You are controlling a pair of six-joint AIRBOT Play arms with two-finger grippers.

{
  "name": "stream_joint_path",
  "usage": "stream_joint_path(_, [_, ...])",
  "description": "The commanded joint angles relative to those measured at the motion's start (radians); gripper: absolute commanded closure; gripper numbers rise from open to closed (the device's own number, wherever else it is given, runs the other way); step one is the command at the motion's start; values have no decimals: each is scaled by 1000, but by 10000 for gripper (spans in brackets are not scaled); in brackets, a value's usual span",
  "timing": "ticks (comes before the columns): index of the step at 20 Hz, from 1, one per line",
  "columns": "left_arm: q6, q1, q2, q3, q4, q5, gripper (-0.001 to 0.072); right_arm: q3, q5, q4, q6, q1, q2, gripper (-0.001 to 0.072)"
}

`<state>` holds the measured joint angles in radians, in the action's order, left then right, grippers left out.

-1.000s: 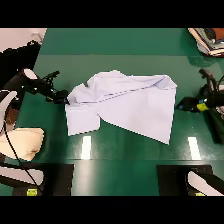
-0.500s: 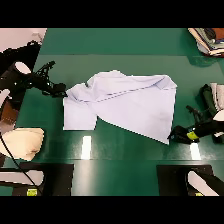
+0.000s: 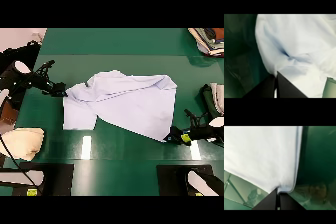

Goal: Fold the shirts.

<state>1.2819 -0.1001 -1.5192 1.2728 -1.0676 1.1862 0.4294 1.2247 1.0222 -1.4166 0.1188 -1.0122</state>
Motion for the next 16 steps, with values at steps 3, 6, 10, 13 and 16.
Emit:
stream_joint_path(3, [0,-2,81,1,-4,-30,687,31,-26,-10,7,0,15,696])
stream_joint_path(6, [0,-2,249,1,-11,-49,687,195,-10,-8,7,1,107,696])
stream_joint_path(10, [25,-2,536,26,-9,-49,686,549,-32,3,34,2,235,696])
stream_joint_path(13, [86,-2,711,172,-7,-63,686,846,-39,5,71,2,270,695])
stream_joint_path(16, [126,-2,800,410,-5,-79,686,1123,-22,87,75,2,276,695])
